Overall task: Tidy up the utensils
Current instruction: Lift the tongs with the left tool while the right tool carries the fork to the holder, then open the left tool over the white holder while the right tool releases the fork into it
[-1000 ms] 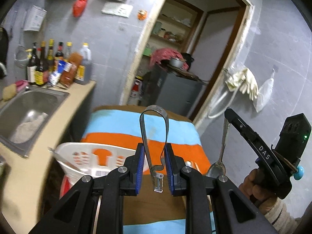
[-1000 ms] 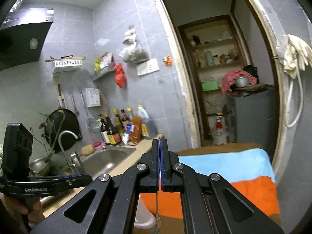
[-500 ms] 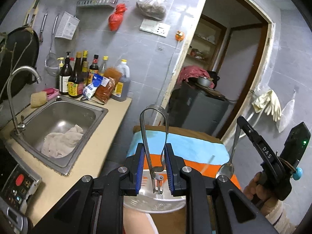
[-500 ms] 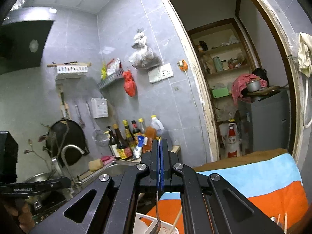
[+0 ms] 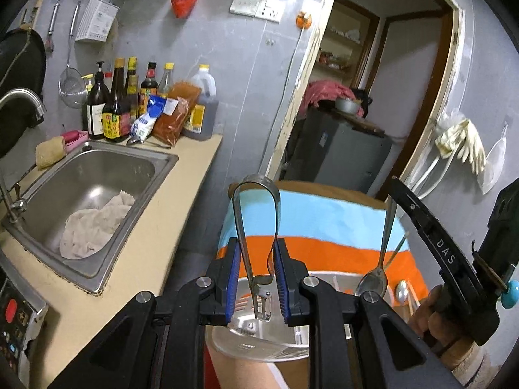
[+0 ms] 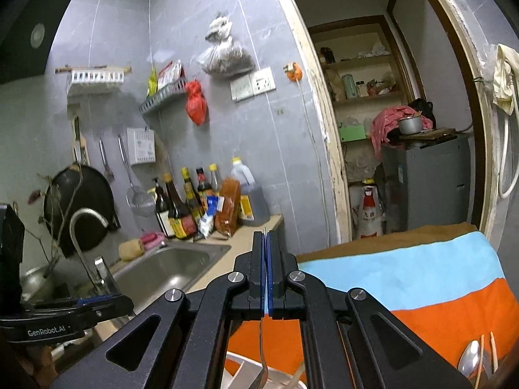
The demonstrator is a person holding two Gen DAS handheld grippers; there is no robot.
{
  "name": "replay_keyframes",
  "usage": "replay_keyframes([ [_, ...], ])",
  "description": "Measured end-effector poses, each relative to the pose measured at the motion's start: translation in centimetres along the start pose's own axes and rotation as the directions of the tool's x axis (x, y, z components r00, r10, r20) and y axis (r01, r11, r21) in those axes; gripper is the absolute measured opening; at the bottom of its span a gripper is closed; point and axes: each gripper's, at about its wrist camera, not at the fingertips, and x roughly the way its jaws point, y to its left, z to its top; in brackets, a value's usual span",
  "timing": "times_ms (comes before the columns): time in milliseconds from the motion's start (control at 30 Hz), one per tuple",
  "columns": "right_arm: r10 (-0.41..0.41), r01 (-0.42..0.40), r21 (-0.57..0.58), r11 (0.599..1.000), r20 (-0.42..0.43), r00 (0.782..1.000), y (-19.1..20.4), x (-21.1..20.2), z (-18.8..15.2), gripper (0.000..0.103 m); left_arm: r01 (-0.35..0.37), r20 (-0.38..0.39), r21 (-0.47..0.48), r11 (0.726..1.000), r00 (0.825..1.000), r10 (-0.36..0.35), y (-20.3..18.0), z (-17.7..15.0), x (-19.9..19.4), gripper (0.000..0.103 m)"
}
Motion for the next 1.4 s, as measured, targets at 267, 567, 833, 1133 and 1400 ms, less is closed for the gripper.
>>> replay_keyframes([
  [267,-0.005,0.003,-0.046,0.999,-0.044,0.999,0.7,0.6,-1.9,0.001,0.017,-0.057,-0.045,0.999,0.998,-0.02,0.9,-0.9,1.6,0.02],
  [567,0.004,-0.007,-0.026,1.0,-0.098,0.995,0.2,0.6,-2.6,0.002,0.054,-0.072,-0.072,0.996,0.996,-0.059,1.3,-1.2,1.5,0.02],
  [833,0.006,-0.01,-0.032,0.999,-0.118,0.993,0.0,-0.4,-2.6,0.002,0.082,-0.059,-0.09,0.993,0.994,-0.088,1.2,-1.2,0.8,0.037],
  [1133,0.008,-0.009,-0.021,1.0,-0.078,0.997,-0.6,-2.7,-1.1,0.014,0.078,0.012,-0.132,0.988,0.997,-0.077,0.9,-0.8,-1.1,0.056],
  [1400,-0.014,0.014,0.002,1.0,0.0,1.0,-2.3,-6.3,1.7,0.058,0.085,0.136,-0.11,0.99,0.988,-0.07,-1.6,-0.3,-3.5,0.085],
])
